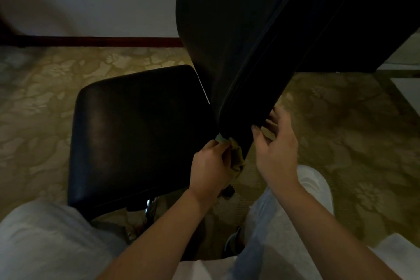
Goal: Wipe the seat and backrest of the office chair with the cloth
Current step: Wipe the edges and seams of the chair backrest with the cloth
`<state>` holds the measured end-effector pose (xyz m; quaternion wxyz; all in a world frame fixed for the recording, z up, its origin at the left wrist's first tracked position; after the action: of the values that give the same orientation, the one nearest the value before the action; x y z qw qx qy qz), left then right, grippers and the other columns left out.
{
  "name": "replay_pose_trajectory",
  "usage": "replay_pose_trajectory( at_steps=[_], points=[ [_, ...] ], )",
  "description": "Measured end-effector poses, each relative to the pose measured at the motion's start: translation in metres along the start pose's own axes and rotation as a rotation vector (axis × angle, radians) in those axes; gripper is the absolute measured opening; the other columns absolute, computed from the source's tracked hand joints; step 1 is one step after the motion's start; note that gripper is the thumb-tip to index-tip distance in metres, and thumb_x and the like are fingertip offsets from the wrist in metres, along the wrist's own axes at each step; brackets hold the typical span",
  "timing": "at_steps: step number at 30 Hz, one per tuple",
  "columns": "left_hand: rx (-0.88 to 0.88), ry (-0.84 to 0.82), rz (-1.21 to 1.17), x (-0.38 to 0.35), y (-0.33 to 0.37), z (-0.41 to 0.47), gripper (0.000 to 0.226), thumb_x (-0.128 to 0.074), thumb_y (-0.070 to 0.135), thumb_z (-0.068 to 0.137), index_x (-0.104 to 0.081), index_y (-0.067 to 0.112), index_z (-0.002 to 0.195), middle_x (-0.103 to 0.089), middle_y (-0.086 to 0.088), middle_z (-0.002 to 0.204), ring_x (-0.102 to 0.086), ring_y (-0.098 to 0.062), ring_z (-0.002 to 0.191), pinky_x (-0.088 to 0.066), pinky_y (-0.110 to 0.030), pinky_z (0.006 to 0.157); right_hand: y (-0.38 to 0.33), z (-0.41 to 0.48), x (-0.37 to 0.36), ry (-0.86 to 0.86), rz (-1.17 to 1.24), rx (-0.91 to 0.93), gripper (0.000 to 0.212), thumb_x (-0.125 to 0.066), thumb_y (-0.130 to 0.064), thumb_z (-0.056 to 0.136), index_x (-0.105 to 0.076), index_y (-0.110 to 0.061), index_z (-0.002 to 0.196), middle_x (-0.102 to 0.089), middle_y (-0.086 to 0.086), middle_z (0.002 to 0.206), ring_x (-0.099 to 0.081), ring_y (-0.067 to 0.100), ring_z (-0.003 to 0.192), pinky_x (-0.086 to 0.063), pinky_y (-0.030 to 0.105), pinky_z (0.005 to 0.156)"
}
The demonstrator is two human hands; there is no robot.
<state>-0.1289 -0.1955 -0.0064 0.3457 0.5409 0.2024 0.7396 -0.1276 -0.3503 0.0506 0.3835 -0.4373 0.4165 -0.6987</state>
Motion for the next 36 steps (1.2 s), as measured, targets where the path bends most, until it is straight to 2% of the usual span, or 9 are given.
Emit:
replay_pose_trajectory(
  at_steps=[2, 6, 9, 10, 15, 20, 24, 30, 36],
  points=[
    [-0.033, 0.018, 0.017, -0.005, 0.003, 0.008, 0.018, -0.065, 0.008, 0.093, -0.078, 0.014, 0.104, -0.073, -0.004, 0.096, -0.069, -0.016, 0.073, -0.057, -0.023, 0.063, -0.001, 0.0, 0.0, 0.004, -0.001, -0.003, 0.053, -0.061, -0.009, 0.098, -0.044, -0.02, 0.146, -0.058, -0.009, 0.129, -0.059, 0.002, 0.117, -0.052, 0.014, 0.088],
    [0.018, -0.006, 0.039, -0.027, 0.002, 0.015, 0.014, -0.064, 0.005, 0.091, -0.077, 0.01, 0.086, -0.072, -0.004, 0.087, -0.066, -0.018, 0.069, -0.057, -0.034, 0.059, -0.001, 0.001, 0.001, 0.002, -0.013, -0.003, 0.052, -0.062, -0.008, 0.097, -0.045, -0.02, 0.145, -0.059, -0.006, 0.129, -0.06, 0.004, 0.117, -0.053, 0.014, 0.086],
    [0.047, 0.031, 0.051, -0.031, 0.005, 0.018, 0.013, -0.065, 0.002, 0.089, -0.074, 0.008, 0.08, -0.07, -0.005, 0.082, -0.063, -0.019, 0.064, -0.051, -0.029, 0.055, 0.002, 0.003, 0.0, 0.003, -0.021, -0.007, 0.051, -0.062, -0.009, 0.097, -0.045, -0.021, 0.144, -0.059, -0.007, 0.129, -0.06, 0.004, 0.117, -0.055, 0.018, 0.088],
    [0.046, 0.003, 0.08, -0.034, 0.003, 0.018, 0.014, -0.064, 0.003, 0.09, -0.074, 0.008, 0.081, -0.07, -0.005, 0.084, -0.064, -0.019, 0.066, -0.05, -0.028, 0.057, 0.003, 0.003, -0.001, 0.006, -0.021, -0.009, 0.051, -0.061, -0.009, 0.098, -0.045, -0.021, 0.144, -0.058, -0.007, 0.129, -0.059, 0.004, 0.118, -0.055, 0.019, 0.088],
    [0.137, -0.474, 0.325, -0.069, -0.033, 0.001, 0.024, -0.047, 0.009, 0.101, -0.07, 0.013, 0.105, -0.069, -0.006, 0.107, -0.068, -0.024, 0.097, -0.056, -0.032, 0.081, 0.006, 0.001, -0.001, 0.006, -0.046, 0.018, 0.047, -0.062, -0.01, 0.097, -0.047, -0.016, 0.142, -0.059, -0.004, 0.126, -0.058, 0.005, 0.118, -0.053, 0.016, 0.087],
    [0.079, -0.483, 0.436, -0.053, -0.038, 0.0, 0.028, -0.046, 0.01, 0.102, -0.067, 0.019, 0.118, -0.067, -0.002, 0.118, -0.067, -0.02, 0.104, -0.052, -0.029, 0.082, 0.033, -0.013, -0.003, -0.043, -0.158, -0.083, 0.024, -0.065, -0.015, 0.095, -0.055, -0.021, 0.115, -0.062, -0.004, 0.106, -0.062, 0.006, 0.101, -0.048, 0.007, 0.073],
    [0.071, -0.501, 0.437, -0.027, -0.048, -0.006, 0.028, -0.05, 0.011, 0.101, -0.064, 0.019, 0.124, -0.066, -0.003, 0.123, -0.066, -0.018, 0.108, -0.051, -0.027, 0.089, 0.047, -0.033, -0.013, -0.055, -0.277, -0.165, 0.018, -0.069, -0.018, 0.093, -0.05, -0.02, 0.095, -0.058, -0.006, 0.084, -0.058, 0.007, 0.077, -0.043, 0.012, 0.061],
    [0.131, -0.511, 0.36, 0.023, -0.078, -0.019, 0.042, -0.063, 0.018, 0.098, -0.059, 0.027, 0.139, -0.055, -0.002, 0.132, -0.057, -0.02, 0.119, -0.049, -0.029, 0.101, 0.041, -0.055, -0.063, -0.237, -0.406, -0.12, 0.017, -0.067, -0.02, 0.093, -0.051, -0.023, 0.089, -0.055, -0.009, 0.069, -0.054, 0.002, 0.062, -0.039, 0.014, 0.052],
    [0.15, -0.481, 0.349, 0.065, -0.119, -0.013, 0.04, -0.056, 0.015, 0.101, -0.056, 0.029, 0.139, -0.052, 0.001, 0.13, -0.053, -0.015, 0.115, -0.049, -0.029, 0.1, 0.036, -0.054, -0.135, -0.449, -0.492, -0.114, 0.008, -0.063, -0.027, 0.096, -0.056, -0.025, 0.095, -0.059, -0.01, 0.08, -0.058, 0.007, 0.072, -0.048, 0.026, 0.06]
  ],
)
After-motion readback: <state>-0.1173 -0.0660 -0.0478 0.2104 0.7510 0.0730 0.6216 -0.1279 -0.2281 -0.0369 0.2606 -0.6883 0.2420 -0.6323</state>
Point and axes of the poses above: each hand's wrist, its own z-axis towards the middle knuckle, its own x-axis out of the back of the hand, y = z × x, the point moved 8 cm from there along z, towards the middle knuckle
